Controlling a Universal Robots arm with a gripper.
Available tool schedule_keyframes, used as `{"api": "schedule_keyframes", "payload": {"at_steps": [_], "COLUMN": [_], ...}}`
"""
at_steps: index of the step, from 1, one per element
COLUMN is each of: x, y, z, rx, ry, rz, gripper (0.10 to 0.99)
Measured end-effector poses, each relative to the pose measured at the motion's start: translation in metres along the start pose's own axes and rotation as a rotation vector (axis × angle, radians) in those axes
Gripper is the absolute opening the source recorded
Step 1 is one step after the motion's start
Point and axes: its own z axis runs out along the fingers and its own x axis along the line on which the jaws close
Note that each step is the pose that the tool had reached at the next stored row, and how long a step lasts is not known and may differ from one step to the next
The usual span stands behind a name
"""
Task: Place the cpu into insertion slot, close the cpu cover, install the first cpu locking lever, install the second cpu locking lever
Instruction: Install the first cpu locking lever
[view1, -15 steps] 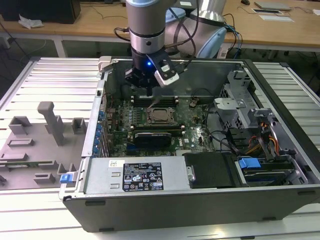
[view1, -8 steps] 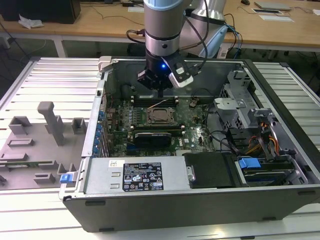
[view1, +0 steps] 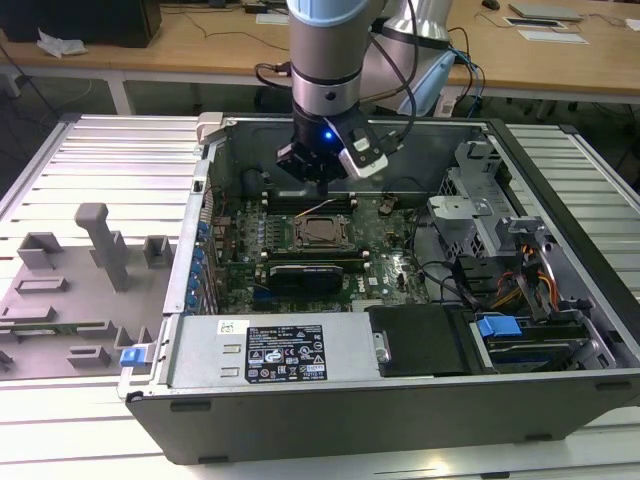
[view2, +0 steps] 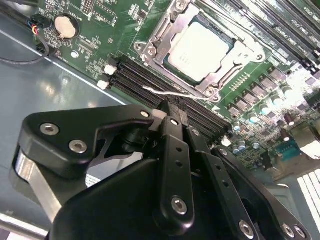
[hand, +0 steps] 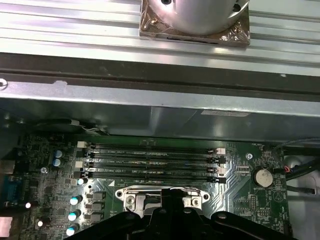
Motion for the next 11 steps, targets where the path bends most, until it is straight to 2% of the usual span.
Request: {"api": "schedule_keyframes", "payload": {"at_steps": [1,5,11], "x": [0.0003,0.0023,0.0032], "y": [-0.0003,-0.0007,-0.0007], "z": [0.0011,0.0035,0.0040], "rx": [0.001,0.002,0.003], "ry": [-0.0141,-0.0408,-0.0443], "rz": [-0.003,-0.010,-0.010], "gripper": [0.106,0.106,0.106]}}
